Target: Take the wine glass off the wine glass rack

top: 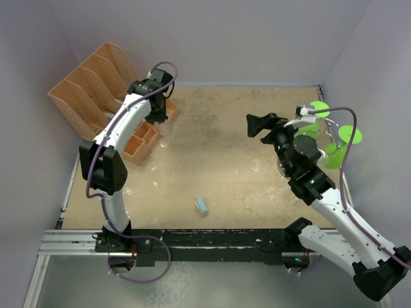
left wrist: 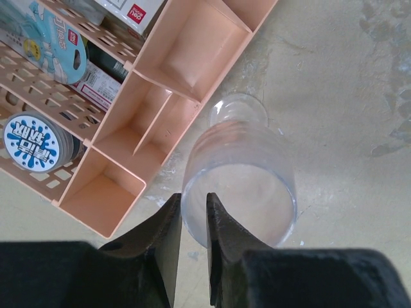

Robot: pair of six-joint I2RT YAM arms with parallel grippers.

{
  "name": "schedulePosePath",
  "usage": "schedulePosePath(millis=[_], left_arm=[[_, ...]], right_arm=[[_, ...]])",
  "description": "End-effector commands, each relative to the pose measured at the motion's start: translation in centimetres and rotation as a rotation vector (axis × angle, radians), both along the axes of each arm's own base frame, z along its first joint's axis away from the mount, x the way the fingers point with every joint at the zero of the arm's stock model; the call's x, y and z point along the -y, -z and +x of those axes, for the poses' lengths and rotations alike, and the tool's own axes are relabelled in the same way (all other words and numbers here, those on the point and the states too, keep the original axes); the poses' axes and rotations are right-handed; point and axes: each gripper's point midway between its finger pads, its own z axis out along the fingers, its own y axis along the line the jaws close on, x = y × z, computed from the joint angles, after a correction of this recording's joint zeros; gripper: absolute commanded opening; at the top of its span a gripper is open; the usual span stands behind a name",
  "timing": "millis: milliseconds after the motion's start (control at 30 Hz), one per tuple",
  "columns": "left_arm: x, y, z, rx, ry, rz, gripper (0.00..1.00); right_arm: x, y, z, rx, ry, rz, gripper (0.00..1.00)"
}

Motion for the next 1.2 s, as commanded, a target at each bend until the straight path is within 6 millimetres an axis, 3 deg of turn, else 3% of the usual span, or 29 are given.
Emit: schedulePosePath(millis=[0,233,433,500,533,667,900,1033,1167], left_arm=[[-0.6,-2.9,0.6,0.093,-0.016,-0.009,0.2],[-0.5,-5.4,0.6,0.146,-0.015,-0.039,0.29],[-0.3,-10.2,-0.2,0.256,-0.008,-0.098,0.43],[-0.5,-11.8,-0.8,0.297,-0.006,-0.118,0.5],[-0.5,-12.5,-1.1,0.316,-0.006,-0.127,0.52],[-0.4,-15.0,-2.2,0.392,0.014,-0.177,0.61],[3.0,-20.1,-4.6,0.597,0.164,-0.428,0.73],[5.1,-22.6,-6.3,0.717,0.274,-0.577,0.79],[7.0,-23.7,-7.5,0.779,0.376,-0.687,0.82]], right_arm=[[0.2,-2.1,-0.5,0.057,-0.002,0.035,1.0],[0.2,-2.2,-0.5,0.055,-0.005,0.032,1.0],[0.4,-2.8,-0.6,0.041,0.0,-0.002,1.0],[0.5,-2.2,-0.6,0.016,0.0,-0.03,1.0],[0.6,-3.4,-0.8,0.033,-0.001,-0.029,1.0],[1.1,-4.0,-1.3,0.025,0.004,-0.081,1.0],[2.4,-5.7,-2.0,0.009,0.033,-0.174,1.0],[3.5,-5.4,-1.9,-0.048,0.079,-0.235,1.0],[4.8,-4.7,-1.8,-0.097,0.135,-0.302,1.0]])
